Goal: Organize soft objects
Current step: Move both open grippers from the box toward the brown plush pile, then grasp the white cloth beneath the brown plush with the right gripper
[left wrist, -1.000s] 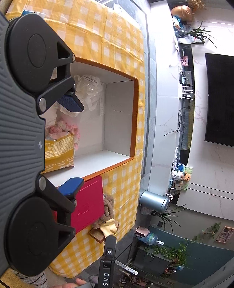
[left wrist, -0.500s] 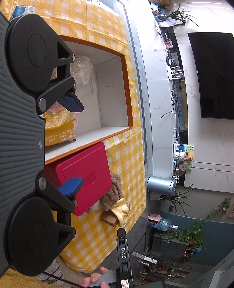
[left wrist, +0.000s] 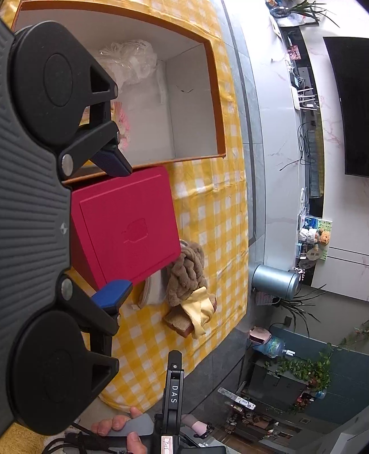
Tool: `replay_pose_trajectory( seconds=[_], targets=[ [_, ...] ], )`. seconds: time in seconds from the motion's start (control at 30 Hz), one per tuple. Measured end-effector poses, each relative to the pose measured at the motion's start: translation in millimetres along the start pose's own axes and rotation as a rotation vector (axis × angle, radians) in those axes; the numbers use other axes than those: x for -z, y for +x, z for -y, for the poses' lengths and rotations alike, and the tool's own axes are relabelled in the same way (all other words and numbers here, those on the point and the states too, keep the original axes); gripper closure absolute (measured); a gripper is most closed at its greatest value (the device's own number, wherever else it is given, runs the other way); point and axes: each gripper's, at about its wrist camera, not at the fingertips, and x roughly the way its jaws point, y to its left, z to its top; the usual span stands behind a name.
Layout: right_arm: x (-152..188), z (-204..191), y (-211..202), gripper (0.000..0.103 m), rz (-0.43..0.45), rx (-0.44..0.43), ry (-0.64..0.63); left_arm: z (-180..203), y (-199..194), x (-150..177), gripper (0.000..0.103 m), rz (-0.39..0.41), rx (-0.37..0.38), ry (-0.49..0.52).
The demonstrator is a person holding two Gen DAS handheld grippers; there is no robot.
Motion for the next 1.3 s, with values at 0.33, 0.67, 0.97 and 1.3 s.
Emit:
replay_pose_trajectory(
  seconds=[0.33,0.67,0.97,1.3],
  targets=[
    [3,39,42,0.006,-0.077,-0.194,0.242,15,14,-15,0.006,-0.079,0.013,-0.085],
    [9,-4,107,0.006,-0.196,-0.231,0.207,52,14,-5,0.006,-0.068,-0.091,0.032],
    [13,-41,139,0.002,-0.207,-0.178,0.203,49,13,-10,0.006,-0.036,-0.201,0.082],
    [24,-82,159,0.004,-0.195,-0.044,-0.109,29,19,-5,0.006,-0.069,-0.209,0.011]
  ],
)
